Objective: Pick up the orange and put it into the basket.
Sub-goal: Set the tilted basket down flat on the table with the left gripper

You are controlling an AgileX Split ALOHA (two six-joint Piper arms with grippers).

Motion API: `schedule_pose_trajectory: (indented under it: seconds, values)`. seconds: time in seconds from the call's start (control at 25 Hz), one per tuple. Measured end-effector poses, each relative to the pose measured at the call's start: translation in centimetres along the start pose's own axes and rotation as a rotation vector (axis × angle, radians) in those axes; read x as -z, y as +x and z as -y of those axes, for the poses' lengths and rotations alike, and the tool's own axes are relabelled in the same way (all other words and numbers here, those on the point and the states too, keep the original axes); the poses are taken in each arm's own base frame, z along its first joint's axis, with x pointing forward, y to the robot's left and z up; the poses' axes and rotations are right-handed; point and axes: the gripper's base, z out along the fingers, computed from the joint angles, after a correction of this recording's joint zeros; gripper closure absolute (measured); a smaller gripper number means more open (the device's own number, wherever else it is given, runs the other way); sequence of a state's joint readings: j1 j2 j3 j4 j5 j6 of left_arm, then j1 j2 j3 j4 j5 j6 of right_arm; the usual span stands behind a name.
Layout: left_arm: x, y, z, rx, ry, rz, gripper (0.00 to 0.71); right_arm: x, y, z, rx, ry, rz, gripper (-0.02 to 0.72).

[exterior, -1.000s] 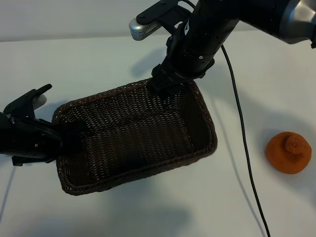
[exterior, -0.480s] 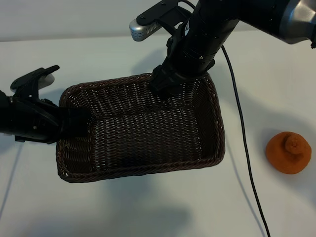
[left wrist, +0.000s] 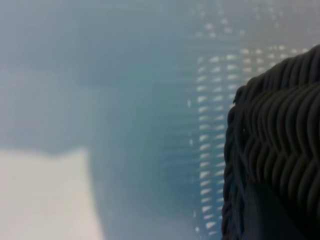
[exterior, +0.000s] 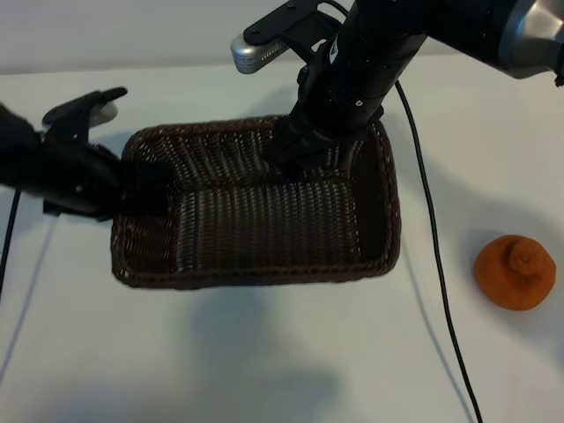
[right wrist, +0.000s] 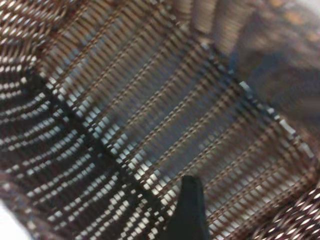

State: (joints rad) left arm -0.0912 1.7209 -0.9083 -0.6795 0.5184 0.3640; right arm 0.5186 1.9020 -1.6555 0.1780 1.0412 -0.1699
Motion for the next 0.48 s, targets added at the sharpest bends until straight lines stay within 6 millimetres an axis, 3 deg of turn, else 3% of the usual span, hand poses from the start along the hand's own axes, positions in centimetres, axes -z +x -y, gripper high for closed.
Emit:
schedule_pose_trajectory:
  seconds: [0.24, 0.48]
  values:
    - [-1.5, -2.7, 0.0, 0.010, 0.008, -0.001, 0.561, 0.0, 0.0, 0.0, 0.000, 0.000, 0.000, 0.108]
    - [-3.3, -3.9, -0.3, 0.030, 0.015, -0.043, 0.561, 0.0, 0.0, 0.0, 0.000, 0.000, 0.000, 0.108]
